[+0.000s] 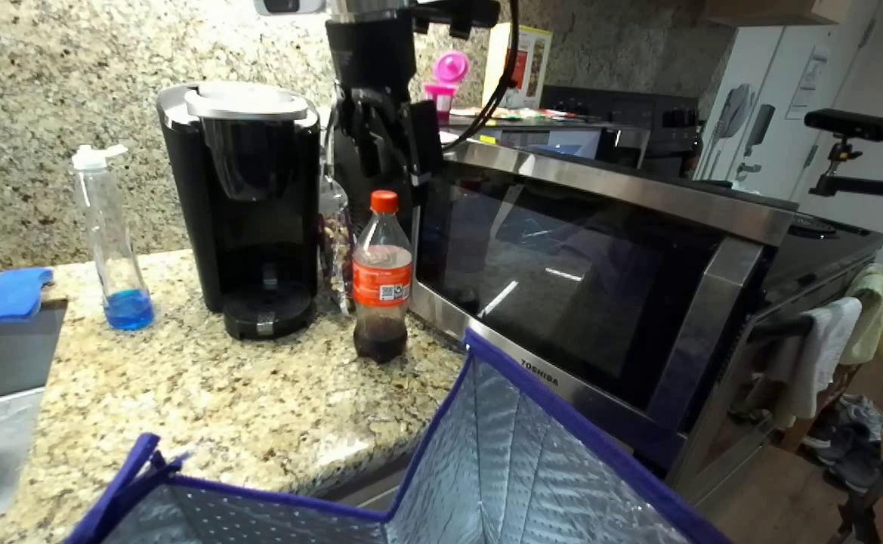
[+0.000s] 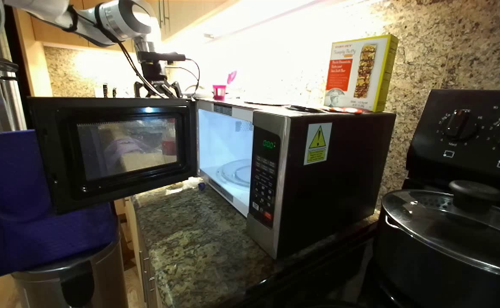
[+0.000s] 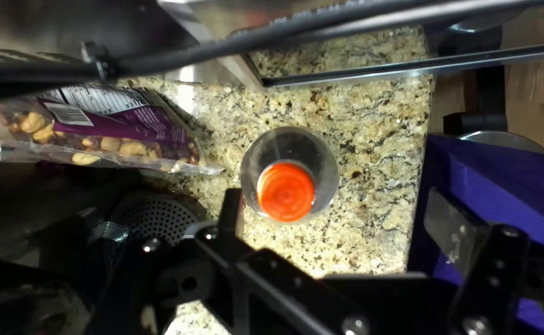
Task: Move the coke bottle to the right
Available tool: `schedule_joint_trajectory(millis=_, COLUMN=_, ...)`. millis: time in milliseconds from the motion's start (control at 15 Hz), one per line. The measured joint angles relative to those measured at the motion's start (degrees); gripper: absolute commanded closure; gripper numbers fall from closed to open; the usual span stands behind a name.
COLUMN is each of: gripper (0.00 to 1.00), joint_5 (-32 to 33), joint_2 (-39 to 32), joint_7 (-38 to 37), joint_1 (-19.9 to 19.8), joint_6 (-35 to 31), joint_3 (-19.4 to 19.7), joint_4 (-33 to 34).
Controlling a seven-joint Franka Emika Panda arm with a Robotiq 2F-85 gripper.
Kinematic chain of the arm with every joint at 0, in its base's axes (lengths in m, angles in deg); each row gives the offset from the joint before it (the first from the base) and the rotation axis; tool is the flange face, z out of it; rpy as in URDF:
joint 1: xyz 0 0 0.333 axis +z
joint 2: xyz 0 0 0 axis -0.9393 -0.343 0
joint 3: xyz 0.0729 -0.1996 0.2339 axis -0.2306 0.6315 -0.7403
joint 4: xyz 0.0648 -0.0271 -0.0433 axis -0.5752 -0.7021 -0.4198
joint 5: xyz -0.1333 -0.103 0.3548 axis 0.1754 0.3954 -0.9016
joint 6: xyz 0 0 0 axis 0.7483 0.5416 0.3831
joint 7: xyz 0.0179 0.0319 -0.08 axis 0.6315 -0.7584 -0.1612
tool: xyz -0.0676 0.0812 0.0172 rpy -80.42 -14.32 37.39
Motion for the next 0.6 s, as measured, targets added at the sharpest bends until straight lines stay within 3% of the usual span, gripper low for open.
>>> schedule_joint_trajectory(millis=400, gripper=0.02, joint_5=0.0, joint_2=-2.5, joint_7=2.7, joint_1=-0.9, joint_6=-3.1, joint_3=-0.1, joint_4=1.8)
schedule_joint_trajectory(millis=467, gripper=0.26, joint_5=0.0, joint_2=-2.8, joint_7=2.8, joint_1=-1.0, joint_6=-3.1, joint_3=-0.1, joint_4=1.9)
schedule_joint_trajectory(millis=600, gripper=0.31, joint_5=0.0, joint_2=-3.1, joint_7=2.8, joint_1=-1.2, joint_6=-3.1, joint_3=0.0, joint_4=2.0)
